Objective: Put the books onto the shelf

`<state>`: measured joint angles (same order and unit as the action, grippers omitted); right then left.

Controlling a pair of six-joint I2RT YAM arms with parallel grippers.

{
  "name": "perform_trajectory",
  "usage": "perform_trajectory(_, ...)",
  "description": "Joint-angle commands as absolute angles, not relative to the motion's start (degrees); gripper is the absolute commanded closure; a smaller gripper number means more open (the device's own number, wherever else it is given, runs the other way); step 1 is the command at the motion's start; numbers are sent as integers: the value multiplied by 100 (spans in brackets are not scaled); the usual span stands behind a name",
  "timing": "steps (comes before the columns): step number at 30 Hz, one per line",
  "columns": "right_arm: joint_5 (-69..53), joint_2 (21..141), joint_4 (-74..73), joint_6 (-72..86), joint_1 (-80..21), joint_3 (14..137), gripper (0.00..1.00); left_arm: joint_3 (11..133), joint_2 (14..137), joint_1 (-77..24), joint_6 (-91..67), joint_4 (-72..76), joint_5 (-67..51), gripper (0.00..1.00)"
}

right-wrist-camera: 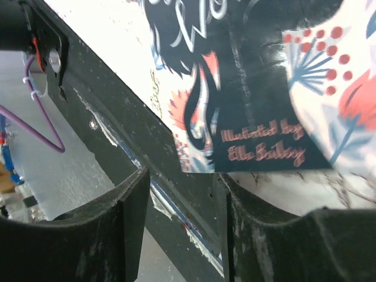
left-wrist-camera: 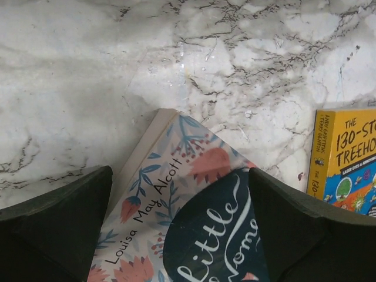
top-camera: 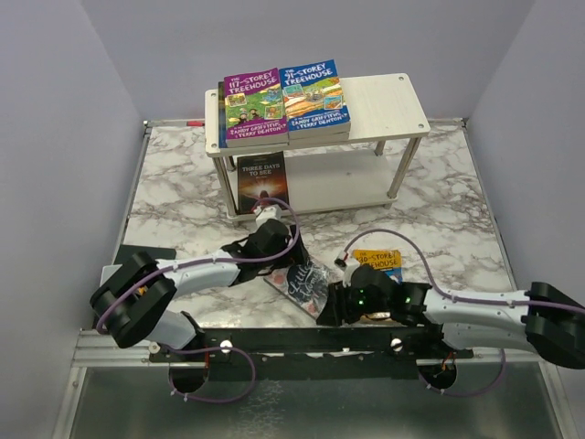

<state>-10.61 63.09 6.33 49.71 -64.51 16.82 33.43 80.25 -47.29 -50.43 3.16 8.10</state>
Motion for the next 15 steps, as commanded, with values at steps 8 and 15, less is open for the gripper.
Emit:
perform_trajectory(8, 1225, 4457, -2474, 4854, -6443, 2847, 35, 3890, 7439, -4838, -4904, -1545, 1933, 1)
perform_trajectory(15, 1984, 4730, -2871, 4644, -6444, 3310, 27, 3695, 6405, -4834, -5271, -2123, 2127, 1)
